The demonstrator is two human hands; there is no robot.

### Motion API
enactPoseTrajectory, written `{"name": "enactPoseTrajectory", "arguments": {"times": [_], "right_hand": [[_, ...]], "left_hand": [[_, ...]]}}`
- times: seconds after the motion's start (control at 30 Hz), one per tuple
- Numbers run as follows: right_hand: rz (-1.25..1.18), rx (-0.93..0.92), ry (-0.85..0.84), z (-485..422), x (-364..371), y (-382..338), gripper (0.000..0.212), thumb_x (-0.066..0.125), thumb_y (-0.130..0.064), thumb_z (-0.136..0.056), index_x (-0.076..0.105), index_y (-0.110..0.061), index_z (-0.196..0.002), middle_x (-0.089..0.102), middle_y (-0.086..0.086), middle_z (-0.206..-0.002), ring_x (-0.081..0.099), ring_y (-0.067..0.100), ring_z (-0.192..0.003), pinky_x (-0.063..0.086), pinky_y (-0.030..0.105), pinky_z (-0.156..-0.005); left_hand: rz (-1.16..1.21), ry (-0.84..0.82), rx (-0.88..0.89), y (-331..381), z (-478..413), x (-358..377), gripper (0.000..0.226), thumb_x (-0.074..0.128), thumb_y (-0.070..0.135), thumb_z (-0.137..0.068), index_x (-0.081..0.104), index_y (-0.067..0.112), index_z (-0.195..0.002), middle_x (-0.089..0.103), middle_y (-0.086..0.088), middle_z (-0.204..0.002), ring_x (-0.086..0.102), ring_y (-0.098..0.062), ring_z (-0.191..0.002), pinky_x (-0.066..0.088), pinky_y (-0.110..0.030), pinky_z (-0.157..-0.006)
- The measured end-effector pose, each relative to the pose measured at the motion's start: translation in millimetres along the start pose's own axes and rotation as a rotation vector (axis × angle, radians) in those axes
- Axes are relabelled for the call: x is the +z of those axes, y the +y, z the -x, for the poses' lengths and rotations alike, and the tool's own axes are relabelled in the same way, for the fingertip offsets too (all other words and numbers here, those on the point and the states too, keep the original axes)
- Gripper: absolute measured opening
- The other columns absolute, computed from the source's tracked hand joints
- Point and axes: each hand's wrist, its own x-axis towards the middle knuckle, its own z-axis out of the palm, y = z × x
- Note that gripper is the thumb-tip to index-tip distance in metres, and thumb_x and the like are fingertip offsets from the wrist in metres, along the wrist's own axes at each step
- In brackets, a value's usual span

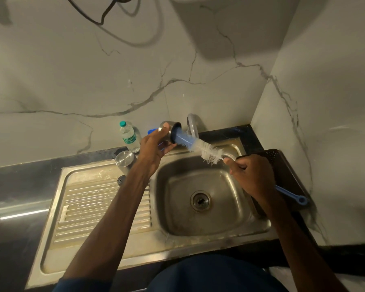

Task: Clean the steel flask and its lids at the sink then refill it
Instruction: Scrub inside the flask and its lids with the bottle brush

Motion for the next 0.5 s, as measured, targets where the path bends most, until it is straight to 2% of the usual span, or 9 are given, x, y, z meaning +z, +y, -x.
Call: {"name": "enactPoseTrajectory", "arguments": {"times": [0.1, 0.23, 0.37, 0.5], "right_hand": [[-0.016, -0.013, -0.036, 5, 4, -7, 0.049, 0.063, -0.051, -0.095, 0.063, -0.019, -0.059, 0.063, -0.007, -0.052, 0.060, 0.008, -0.044, 0.052, 0.030, -0.048], [-0.058, -0.034, -0.013, 7, -5, -1, 0.050, 0.066, -0.045, -0.094, 0.052, -0.024, -0.051, 0.054, -0.013, -0.044, 0.054, 0.005, -0.039, 0.041, 0.024, -0.046], [-0.063, -0.046, -0.036, 8, -1, -9, 0.049, 0.062, -0.053, -0.093, 0.066, -0.019, -0.059, 0.064, -0.009, -0.052, 0.061, 0.006, -0.044, 0.054, 0.033, -0.049], [-0.126, -0.093, -0.017, 9, -14, -7, 0.045, 0.066, -0.044, -0.094, 0.061, -0.022, -0.055, 0.059, -0.015, -0.049, 0.060, 0.005, -0.043, 0.047, 0.025, -0.046]], "left_hand": [[0.019, 0.020, 0.003, 0, -2, 4, 0.039, 0.072, 0.026, -0.096, 0.063, -0.001, -0.123, 0.070, -0.017, -0.113, 0.072, -0.030, -0.107, 0.062, -0.036, -0.084], [0.076, 0.036, 0.006, 4, -6, 2, 0.035, 0.070, 0.025, -0.097, 0.065, 0.000, -0.121, 0.072, -0.017, -0.112, 0.072, -0.031, -0.105, 0.062, -0.033, -0.081], [0.016, 0.025, 0.006, -6, -5, 10, 0.047, 0.071, 0.024, -0.097, 0.060, -0.007, -0.130, 0.070, -0.019, -0.115, 0.072, -0.029, -0.106, 0.061, -0.033, -0.082], [0.046, 0.043, -0.005, -5, -8, 7, 0.046, 0.072, 0.025, -0.096, 0.060, -0.005, -0.129, 0.072, -0.018, -0.113, 0.074, -0.028, -0.104, 0.062, -0.034, -0.082]]}}
